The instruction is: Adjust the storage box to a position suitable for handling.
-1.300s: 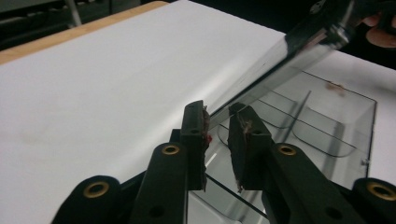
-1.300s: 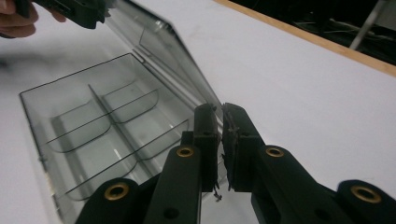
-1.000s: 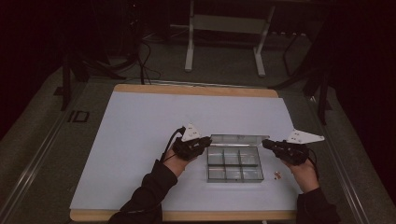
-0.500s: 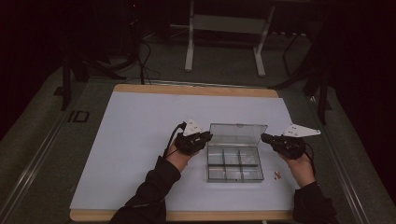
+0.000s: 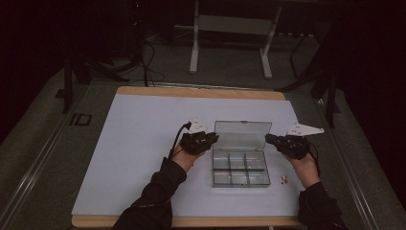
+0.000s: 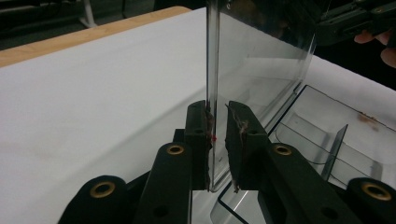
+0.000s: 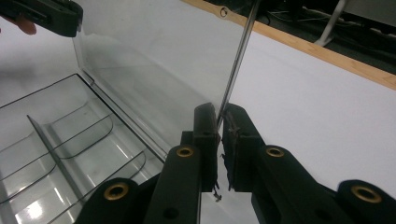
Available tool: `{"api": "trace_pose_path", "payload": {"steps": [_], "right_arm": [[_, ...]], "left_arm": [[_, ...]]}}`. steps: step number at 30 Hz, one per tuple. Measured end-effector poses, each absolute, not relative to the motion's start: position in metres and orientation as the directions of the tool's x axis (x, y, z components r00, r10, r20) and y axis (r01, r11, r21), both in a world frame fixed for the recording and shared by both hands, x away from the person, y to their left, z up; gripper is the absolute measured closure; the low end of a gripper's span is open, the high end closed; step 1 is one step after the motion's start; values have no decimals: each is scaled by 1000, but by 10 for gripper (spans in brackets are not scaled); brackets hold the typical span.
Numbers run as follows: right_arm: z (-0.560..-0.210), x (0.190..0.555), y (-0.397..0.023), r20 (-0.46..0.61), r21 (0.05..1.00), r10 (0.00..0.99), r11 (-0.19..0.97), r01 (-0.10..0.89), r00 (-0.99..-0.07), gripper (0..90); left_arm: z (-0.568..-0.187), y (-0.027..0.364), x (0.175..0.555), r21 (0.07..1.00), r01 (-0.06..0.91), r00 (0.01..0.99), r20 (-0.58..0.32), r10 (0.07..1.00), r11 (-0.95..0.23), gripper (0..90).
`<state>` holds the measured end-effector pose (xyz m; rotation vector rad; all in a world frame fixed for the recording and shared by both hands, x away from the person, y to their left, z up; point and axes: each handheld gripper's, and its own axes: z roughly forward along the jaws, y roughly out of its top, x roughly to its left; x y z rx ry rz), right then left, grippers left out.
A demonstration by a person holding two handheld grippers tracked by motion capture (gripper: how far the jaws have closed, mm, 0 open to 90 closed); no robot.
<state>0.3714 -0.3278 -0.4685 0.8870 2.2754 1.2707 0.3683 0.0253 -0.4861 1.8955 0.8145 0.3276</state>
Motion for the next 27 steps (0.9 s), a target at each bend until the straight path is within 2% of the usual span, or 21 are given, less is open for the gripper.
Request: {"api": "trace_pose_path", "payload": {"steps": [14, 27], "right_arm": [[-478, 382, -324, -9, 835, 697, 400, 378, -717, 810], [-487, 389, -320, 11, 813, 712, 402, 421, -702, 754]], "left_arm": [[-496, 23, 379, 869, 429, 720, -163, 674, -248, 770], [-505, 20, 387, 847, 476, 698, -198, 688, -239, 695]]}}
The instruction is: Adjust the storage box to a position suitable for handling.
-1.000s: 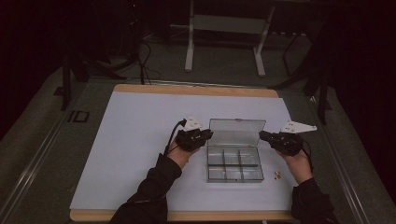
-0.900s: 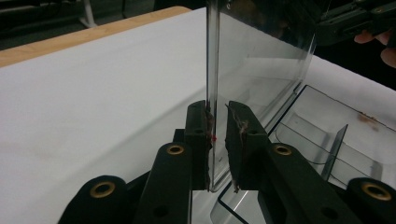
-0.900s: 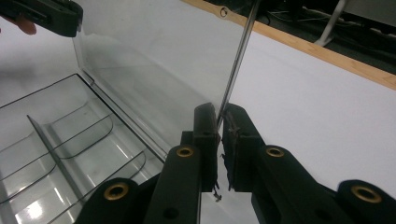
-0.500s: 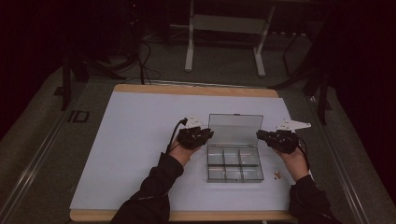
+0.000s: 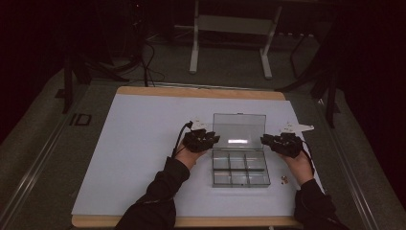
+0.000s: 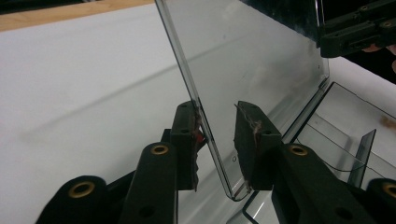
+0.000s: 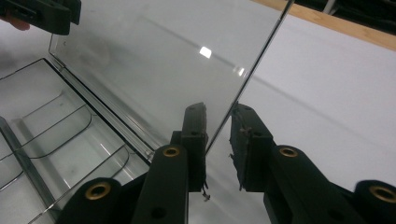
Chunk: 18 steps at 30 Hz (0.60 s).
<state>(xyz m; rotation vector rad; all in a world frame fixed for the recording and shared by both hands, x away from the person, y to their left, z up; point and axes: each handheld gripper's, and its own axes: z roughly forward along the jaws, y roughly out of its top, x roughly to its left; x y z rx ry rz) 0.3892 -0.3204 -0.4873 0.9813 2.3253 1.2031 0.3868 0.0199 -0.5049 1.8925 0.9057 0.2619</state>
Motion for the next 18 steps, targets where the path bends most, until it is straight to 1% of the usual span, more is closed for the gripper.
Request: {"api": "trace_pose_path", "payload": {"steps": [8, 11, 12, 16, 18], "right_arm": [[-489, 392, -319, 26, 804, 723, 395, 444, -690, 719], [-491, 392, -318, 29, 799, 726, 396, 452, -687, 703], [-491, 392, -317, 28, 797, 728, 397, 454, -685, 700], [-493, 392, -317, 27, 792, 732, 400, 461, -681, 696], [-494, 393, -317, 28, 786, 733, 403, 468, -680, 696]], "left_arm": [[-507, 17, 389, 834, 500, 682, -212, 700, -234, 662], [-508, 18, 390, 829, 513, 676, -228, 700, -225, 653], [-510, 18, 391, 818, 533, 669, -253, 699, -215, 649], [-512, 19, 393, 806, 555, 660, -275, 699, -206, 638], [-515, 19, 395, 789, 578, 651, -293, 701, -207, 612]]}}
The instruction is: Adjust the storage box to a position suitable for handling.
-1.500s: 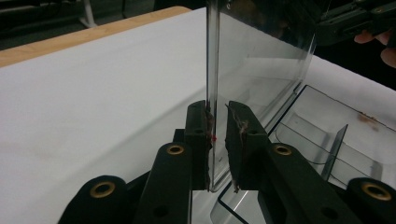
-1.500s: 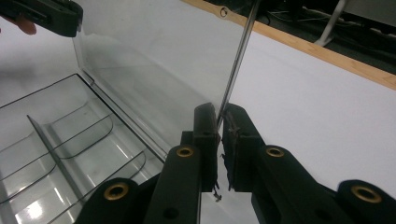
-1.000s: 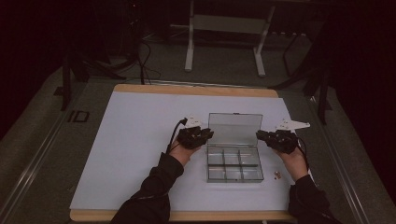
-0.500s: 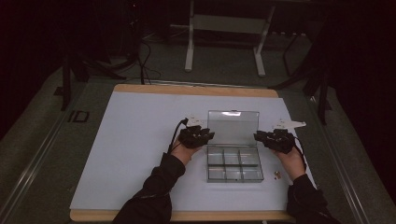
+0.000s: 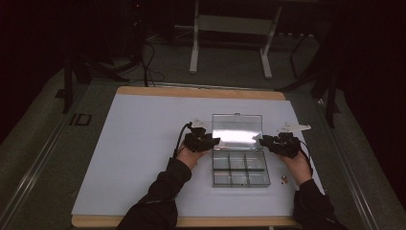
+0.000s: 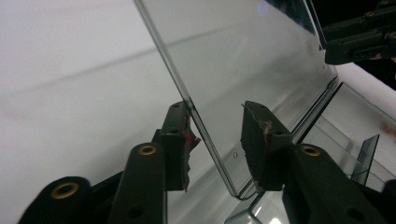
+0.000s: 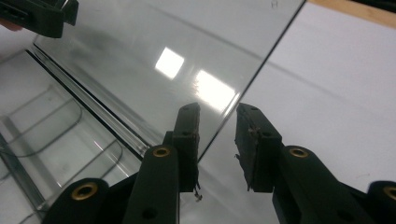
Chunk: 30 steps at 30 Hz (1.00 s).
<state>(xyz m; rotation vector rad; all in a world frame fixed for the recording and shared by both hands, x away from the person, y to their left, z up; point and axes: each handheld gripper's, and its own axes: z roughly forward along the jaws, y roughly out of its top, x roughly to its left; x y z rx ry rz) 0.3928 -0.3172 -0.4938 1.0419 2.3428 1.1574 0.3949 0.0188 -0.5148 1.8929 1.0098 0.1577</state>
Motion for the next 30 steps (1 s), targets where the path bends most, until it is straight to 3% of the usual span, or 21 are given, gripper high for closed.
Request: {"api": "trace_pose_path", "payload": {"steps": [7, 11, 16, 20, 23, 28, 30], "right_arm": [[-498, 394, -313, 30, 767, 732, 420, 486, -681, 694], [-499, 395, -312, 33, 757, 727, 430, 492, -686, 691], [-500, 395, -309, 34, 750, 718, 441, 492, -695, 685], [-500, 396, -308, 42, 742, 712, 448, 499, -701, 665], [-498, 396, -309, 42, 739, 709, 452, 500, -704, 639], [-495, 395, -309, 46, 734, 703, 458, 502, -710, 603], [-493, 394, -310, 45, 730, 698, 466, 500, -715, 571]], "left_arm": [[-521, 23, 400, 751, 640, 616, -375, 693, -163, 580], [-523, 23, 401, 742, 647, 606, -361, 709, -175, 539], [-524, 22, 399, 748, 634, 621, -341, 706, -196, 556], [-518, 23, 395, 770, 602, 645, -315, 696, -209, 385], [-515, 24, 392, 782, 580, 676, -306, 670, -227, 178], [-511, 25, 388, 795, 554, 703, -287, 651, -248, 19], [-510, 27, 385, 801, 537, 713, -263, 650, -264, 19]]}}
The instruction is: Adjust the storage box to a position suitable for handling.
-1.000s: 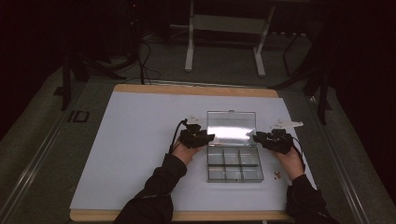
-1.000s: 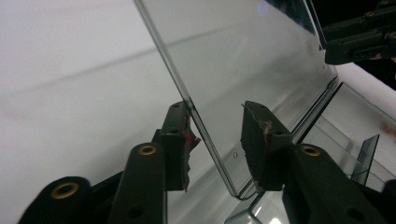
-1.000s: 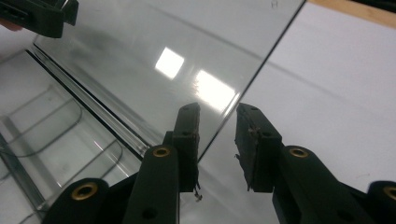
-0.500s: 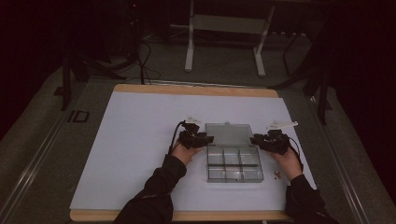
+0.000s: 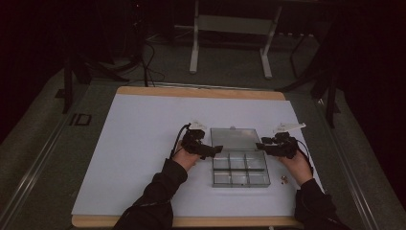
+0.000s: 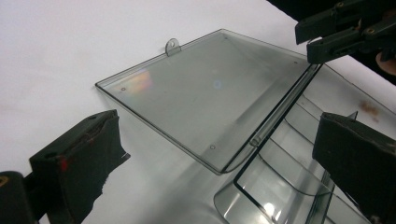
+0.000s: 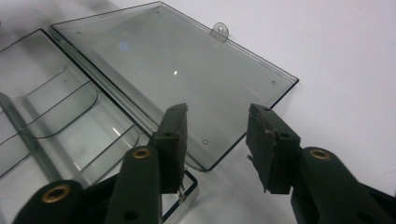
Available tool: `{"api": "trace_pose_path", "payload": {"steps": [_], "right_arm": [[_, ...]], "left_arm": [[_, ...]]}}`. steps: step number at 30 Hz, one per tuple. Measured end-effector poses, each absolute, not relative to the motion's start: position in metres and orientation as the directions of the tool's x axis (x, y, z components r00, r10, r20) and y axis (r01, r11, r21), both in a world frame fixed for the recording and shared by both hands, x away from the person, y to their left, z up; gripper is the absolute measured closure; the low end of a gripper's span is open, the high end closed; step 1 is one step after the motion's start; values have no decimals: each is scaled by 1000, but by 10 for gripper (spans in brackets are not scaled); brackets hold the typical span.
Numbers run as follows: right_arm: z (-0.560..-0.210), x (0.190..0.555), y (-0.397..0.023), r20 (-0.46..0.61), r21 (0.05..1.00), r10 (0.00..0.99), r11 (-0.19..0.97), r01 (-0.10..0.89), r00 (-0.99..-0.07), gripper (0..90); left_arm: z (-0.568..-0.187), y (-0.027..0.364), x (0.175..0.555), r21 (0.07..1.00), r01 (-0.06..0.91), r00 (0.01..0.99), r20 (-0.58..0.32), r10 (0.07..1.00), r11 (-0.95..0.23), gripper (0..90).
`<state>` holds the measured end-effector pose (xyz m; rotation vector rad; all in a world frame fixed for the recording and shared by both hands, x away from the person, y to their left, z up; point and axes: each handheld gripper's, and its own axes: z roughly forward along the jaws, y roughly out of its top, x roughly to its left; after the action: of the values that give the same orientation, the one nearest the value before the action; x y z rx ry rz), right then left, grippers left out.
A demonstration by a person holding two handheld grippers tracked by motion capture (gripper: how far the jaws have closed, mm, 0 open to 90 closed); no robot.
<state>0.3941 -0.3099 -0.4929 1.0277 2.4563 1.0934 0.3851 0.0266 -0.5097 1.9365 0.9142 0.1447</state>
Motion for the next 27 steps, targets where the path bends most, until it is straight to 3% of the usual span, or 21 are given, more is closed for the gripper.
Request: {"api": "trace_pose_path", "payload": {"steps": [27], "right_arm": [[-483, 366, -345, 11, 655, 642, 575, 491, -767, 511]], "left_arm": [[-517, 50, 352, 823, 501, 744, -251, 620, -268, 19]]}}
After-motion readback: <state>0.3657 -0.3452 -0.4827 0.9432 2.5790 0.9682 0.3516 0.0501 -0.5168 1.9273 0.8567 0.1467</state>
